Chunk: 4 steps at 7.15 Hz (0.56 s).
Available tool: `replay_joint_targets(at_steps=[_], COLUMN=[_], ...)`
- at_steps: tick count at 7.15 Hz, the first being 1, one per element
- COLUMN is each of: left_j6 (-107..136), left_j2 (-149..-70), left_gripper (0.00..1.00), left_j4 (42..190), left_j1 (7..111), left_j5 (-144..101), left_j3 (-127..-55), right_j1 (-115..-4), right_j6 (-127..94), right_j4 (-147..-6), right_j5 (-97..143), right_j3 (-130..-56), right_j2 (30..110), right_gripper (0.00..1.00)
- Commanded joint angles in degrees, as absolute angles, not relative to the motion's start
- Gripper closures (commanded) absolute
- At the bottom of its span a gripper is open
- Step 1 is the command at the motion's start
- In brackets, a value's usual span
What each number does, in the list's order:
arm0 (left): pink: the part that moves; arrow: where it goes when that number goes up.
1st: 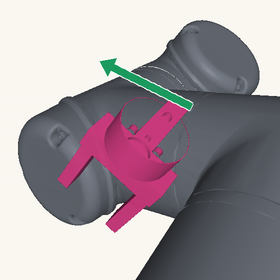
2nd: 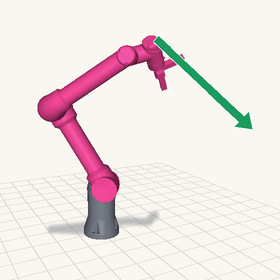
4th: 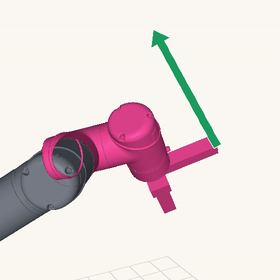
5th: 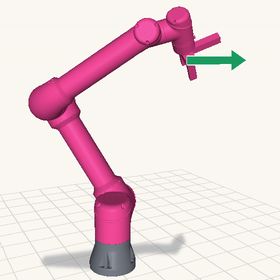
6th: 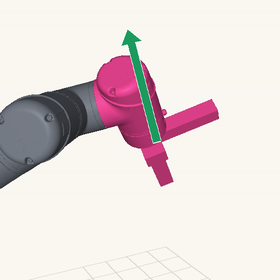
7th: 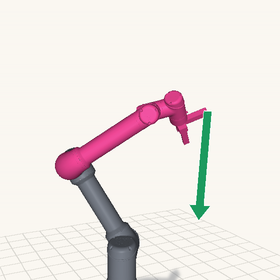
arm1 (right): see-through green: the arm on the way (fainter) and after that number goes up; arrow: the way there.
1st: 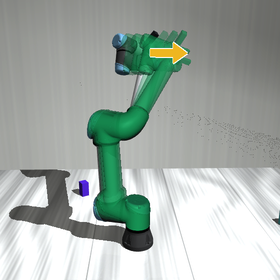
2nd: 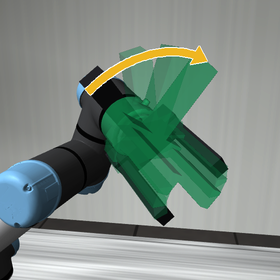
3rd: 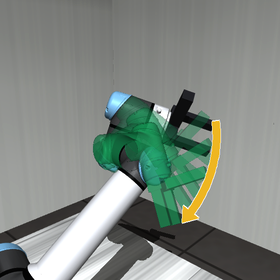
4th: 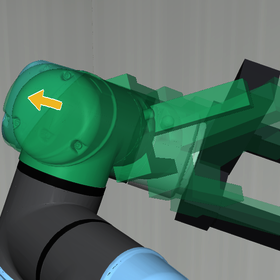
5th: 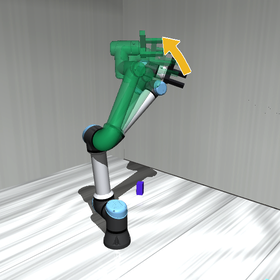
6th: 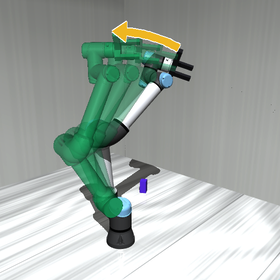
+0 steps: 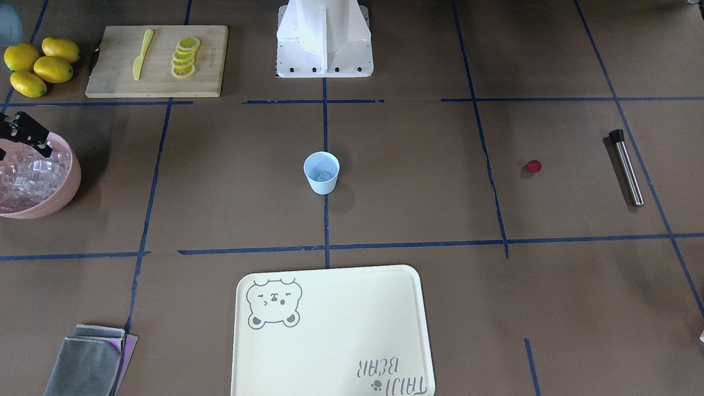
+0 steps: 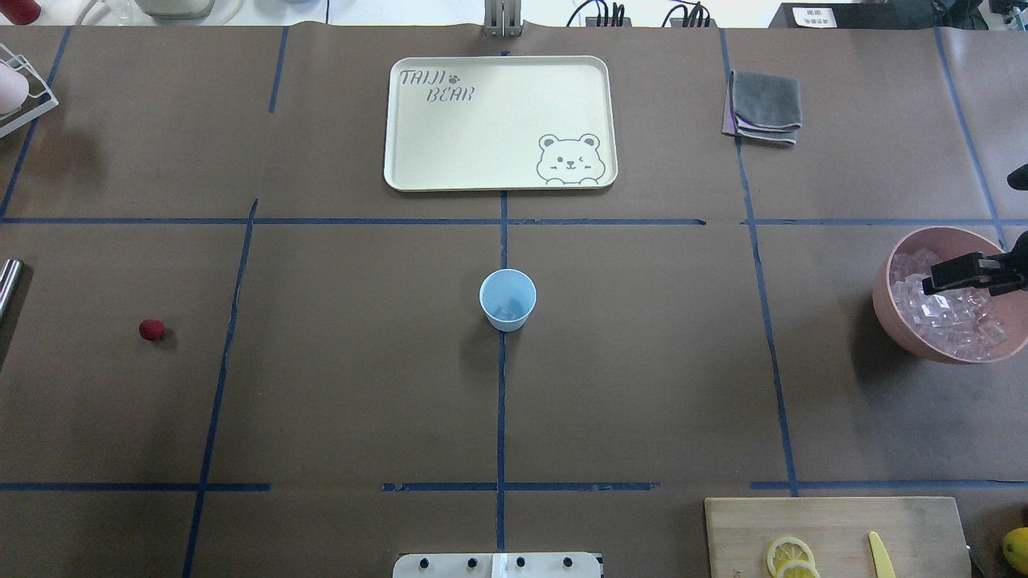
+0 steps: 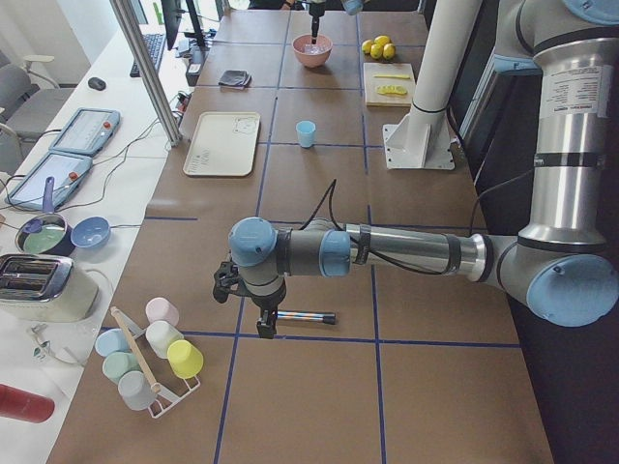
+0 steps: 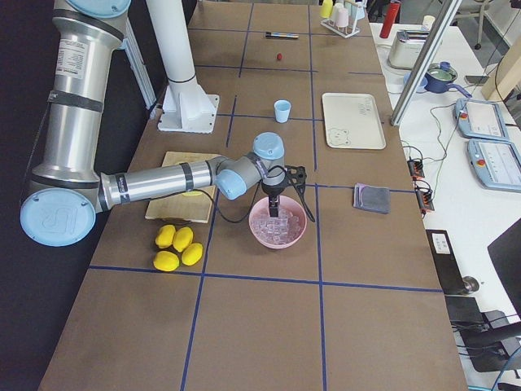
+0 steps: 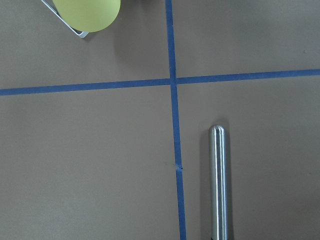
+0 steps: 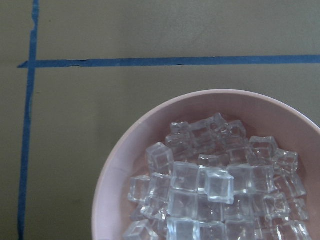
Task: Mash ice and strawberries in cup
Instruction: 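Lower the right gripper into the bowl and grasp another ice cube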
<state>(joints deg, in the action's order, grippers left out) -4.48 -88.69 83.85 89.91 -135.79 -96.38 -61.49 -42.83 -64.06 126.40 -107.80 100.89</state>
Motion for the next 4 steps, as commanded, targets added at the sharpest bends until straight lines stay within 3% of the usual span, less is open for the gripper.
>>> replay_joint_targets(at_steps=[1,4], left_j6=[-4.48,-4.48], left_j2=[-88.68,-88.68], left_gripper=[0.00,0.00], left_j4=[83.85,83.85], left_j1=[89.91,89.91], left_j5=[-135.79,-135.79], left_j3=[-96.42,-96.42], right_j1=[-60.04,-58.10], right_j6=[-42.80,-42.80], right_j4=[-63.72,-63.72], right_j5=[124.56,124.54], right_j3=[-105.74,-105.82], right_j2=[100.72,100.72], right_gripper=[0.05,0.19])
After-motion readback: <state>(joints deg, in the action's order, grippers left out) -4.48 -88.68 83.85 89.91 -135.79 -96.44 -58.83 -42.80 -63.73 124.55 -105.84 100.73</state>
